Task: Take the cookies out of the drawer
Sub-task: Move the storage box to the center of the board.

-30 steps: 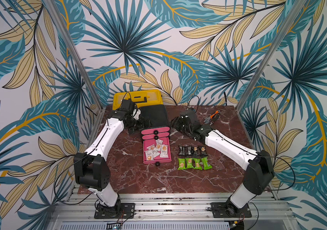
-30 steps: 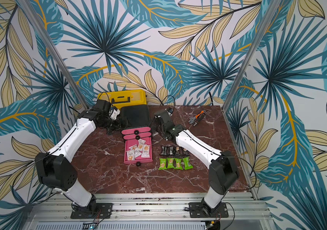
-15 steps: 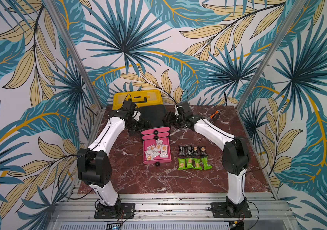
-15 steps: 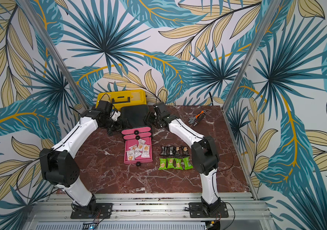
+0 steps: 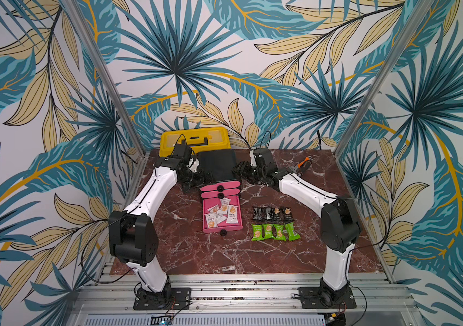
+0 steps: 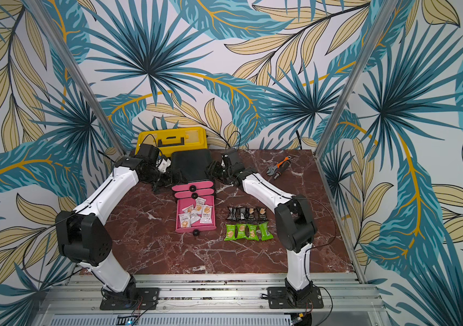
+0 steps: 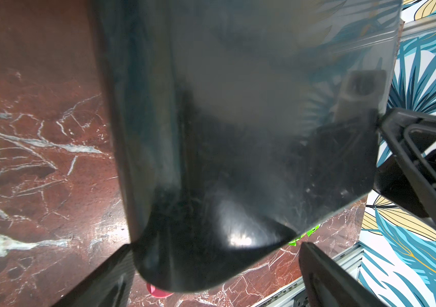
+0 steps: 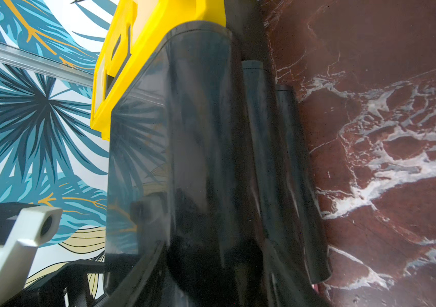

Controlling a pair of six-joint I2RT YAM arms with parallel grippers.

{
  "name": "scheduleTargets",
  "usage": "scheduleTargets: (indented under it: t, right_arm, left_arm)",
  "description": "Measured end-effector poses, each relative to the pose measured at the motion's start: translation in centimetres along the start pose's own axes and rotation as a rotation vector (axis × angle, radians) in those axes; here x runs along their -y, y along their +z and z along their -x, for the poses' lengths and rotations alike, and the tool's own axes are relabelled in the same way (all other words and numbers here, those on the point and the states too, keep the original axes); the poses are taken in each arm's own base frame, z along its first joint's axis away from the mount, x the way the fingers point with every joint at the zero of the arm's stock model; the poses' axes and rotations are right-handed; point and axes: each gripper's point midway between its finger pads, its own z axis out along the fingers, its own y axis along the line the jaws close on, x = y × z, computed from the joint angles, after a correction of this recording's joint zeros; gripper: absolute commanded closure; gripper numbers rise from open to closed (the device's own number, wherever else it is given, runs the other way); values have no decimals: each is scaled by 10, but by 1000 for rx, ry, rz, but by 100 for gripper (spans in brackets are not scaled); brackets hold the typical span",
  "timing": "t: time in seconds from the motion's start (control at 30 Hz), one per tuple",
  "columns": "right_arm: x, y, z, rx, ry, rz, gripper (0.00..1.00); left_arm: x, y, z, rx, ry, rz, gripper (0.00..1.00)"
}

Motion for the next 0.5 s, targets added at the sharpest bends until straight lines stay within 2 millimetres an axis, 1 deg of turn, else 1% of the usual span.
scheduleTargets:
  t: [0.23, 0.37, 0.43, 0.5]
  right_arm:
    - [-2, -10, -16, 4, -2, -21, 40]
    - [-2, -19, -26, -1, -10, -49, 37]
    - [-2, -26, -33, -7, -14, -80, 36]
    - [0, -40, -42, -13, -23, -118, 36]
  left_arm:
    - [-3, -5, -8, -6, -3, 5, 0]
    - [-3, -9, -14, -11, -4, 7, 0]
    - [-2, -14, -15, -2, 5, 8, 0]
    - [0, -22, -14, 23, 21, 9, 0]
